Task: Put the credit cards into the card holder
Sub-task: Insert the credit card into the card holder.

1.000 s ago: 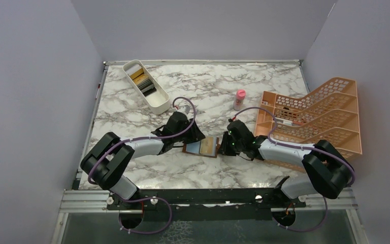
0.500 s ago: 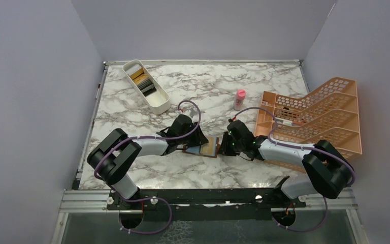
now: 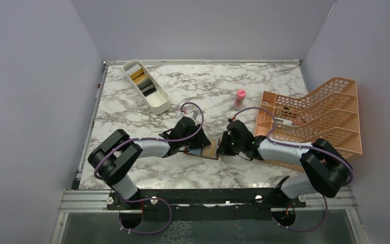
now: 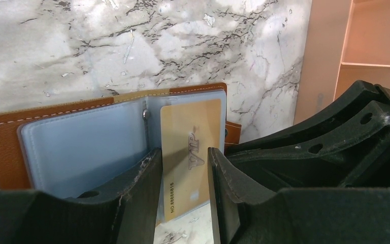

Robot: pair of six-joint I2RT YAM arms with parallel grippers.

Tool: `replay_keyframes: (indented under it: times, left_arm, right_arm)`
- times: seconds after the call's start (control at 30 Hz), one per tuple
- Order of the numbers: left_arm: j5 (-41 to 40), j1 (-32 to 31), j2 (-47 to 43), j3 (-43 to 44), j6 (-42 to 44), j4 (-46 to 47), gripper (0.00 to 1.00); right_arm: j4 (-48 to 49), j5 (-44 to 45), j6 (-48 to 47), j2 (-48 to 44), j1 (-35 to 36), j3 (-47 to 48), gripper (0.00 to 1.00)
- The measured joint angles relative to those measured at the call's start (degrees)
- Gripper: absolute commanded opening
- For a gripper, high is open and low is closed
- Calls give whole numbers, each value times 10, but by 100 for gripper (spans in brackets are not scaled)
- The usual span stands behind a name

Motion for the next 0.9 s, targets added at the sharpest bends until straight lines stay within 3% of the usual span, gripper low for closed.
replay_keyframes:
  times: [0.27, 0.53, 0.77, 0.9]
  left_arm:
    - [-4, 6, -18, 5, 10, -26, 42]
    - [-3, 69, -89, 30, 57, -87, 43]
    - [11, 143, -111, -5, 83, -105, 42]
    - [20, 158, -111, -29, 92, -119, 44]
  right_arm:
    - [-30, 1, -24, -23, 0, 0, 24]
    - [-57, 17, -150, -135, 0, 2, 28]
    - [-81, 19, -233, -42, 0, 79, 32]
    - [-86, 18, -259, -12, 0, 100, 39]
